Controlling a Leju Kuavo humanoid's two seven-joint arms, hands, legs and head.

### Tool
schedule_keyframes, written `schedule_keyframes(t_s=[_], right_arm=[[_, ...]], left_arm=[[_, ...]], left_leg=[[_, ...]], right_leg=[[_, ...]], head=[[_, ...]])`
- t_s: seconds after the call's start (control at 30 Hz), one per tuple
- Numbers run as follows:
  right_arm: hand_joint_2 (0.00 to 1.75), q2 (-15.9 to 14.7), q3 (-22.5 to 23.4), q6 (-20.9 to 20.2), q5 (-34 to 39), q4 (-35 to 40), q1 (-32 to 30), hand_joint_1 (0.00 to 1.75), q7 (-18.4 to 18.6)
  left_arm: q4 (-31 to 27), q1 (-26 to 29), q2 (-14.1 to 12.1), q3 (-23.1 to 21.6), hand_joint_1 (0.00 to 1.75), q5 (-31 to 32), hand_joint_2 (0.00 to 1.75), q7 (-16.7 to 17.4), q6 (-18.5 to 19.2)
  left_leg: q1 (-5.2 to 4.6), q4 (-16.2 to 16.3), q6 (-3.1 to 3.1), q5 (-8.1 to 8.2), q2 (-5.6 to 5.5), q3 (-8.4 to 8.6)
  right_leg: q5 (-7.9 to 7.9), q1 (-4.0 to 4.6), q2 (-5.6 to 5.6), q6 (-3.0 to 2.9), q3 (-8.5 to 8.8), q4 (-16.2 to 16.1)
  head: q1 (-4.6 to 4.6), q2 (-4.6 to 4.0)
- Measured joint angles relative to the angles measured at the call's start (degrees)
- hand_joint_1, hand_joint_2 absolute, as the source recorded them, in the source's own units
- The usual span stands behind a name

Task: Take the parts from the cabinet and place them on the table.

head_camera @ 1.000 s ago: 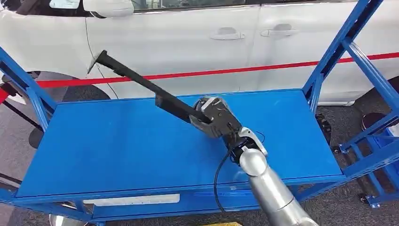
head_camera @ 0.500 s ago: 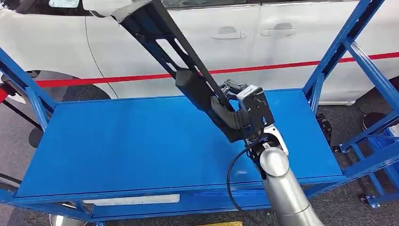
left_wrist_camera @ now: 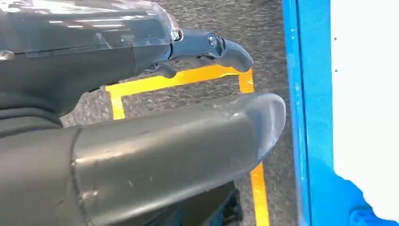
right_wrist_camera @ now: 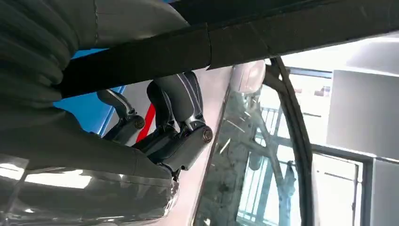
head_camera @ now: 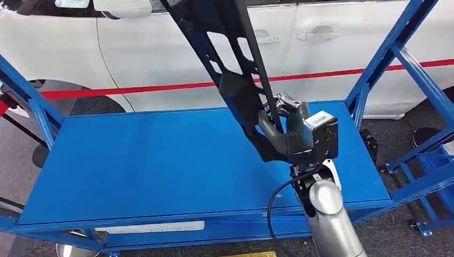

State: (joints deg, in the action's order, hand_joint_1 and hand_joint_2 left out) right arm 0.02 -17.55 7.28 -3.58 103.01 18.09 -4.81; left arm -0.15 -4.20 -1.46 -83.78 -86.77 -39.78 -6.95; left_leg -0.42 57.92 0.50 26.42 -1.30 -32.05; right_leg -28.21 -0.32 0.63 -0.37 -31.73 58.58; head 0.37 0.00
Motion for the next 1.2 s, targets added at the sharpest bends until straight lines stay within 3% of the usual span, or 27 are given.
schedule_keyframes(t_s=[0.2, 0.23, 0.4, 0.53, 0.77, 0.93, 1.2], right_arm=[[1.75, -0.3, 0.2, 0.2, 0.4, 0.7, -0.5, 1.75, -0.6], [1.75, -0.5, 0.2, 0.5, 0.5, 1.5, -0.9, 1.75, -1.2], [1.75, -0.7, 0.2, 0.0, -0.7, 2.8, -2.0, 1.75, -0.7], [1.75, -0.7, 0.2, 0.2, -1.0, 3.1, -2.4, 1.75, 0.1], [1.75, -0.7, 0.2, 0.4, -1.1, 3.4, -2.6, 1.75, -0.1], [1.75, -1.3, 0.2, -0.8, 4.4, 3.6, -2.8, 1.75, -0.3], [1.75, -2.6, 0.2, -2.5, 8.7, 3.6, -2.8, 1.75, -1.1]], left_arm=[[0.0, -0.8, 0.0, 0.2, 0.0, 0.0, 0.0, -0.1, 0.5], [0.0, -3.1, -0.2, 0.5, 0.0, 0.0, 1.75, -0.2, 1.8], [0.0, -6.3, -0.5, 2.9, 0.0, 0.1, 1.75, -0.3, 7.0], [0.0, -5.5, -0.2, 3.3, 0.0, 0.4, 1.75, -0.3, 4.9], [-0.1, -4.9, 0.0, 4.3, 0.0, 0.8, 1.75, -0.3, 4.4], [-0.3, -4.5, 0.0, 7.4, 0.0, 1.5, 1.75, -0.3, 7.8], [-0.3, -2.7, 0.0, 9.2, 0.0, 0.8, 1.75, -0.4, 8.5]], left_leg=[[0.0, 0.0, 0.0, -0.01, 0.01, -0.03], [0.0, 0.0, -0.01, -0.05, -0.12, -0.08], [0.0, 0.0, -0.02, -0.04, -0.07, -0.01], [0.0, 0.0, -0.02, -0.02, -0.03, -0.05], [0.0, 0.0, -0.01, -0.02, -0.03, -0.09], [0.0, 0.0, -0.02, -0.03, -0.04, -0.08], [-0.17, 0.4, 0.19, 0.23, -0.05, -0.17]], right_leg=[[0.0, -0.01, -0.02, 0.0, -0.05, 0.0], [0.01, 0.0, -0.25, 0.0, -0.01, 0.0], [0.02, 0.03, -0.12, -0.01, 0.04, 0.0], [0.0, 0.02, -0.11, 0.0, -0.01, 0.0], [0.0, 0.02, -0.13, 0.0, -0.03, 0.0], [0.0, 0.01, -0.15, 0.0, -0.02, 0.0], [0.09, -0.23, -0.07, 0.16, -0.02, -0.3]], head=[[0.0, 0.0], [0.02, 0.0], [0.0, 0.0], [0.0, 0.0], [0.0, 0.0], [0.02, 0.0], [0.0, 0.0]])
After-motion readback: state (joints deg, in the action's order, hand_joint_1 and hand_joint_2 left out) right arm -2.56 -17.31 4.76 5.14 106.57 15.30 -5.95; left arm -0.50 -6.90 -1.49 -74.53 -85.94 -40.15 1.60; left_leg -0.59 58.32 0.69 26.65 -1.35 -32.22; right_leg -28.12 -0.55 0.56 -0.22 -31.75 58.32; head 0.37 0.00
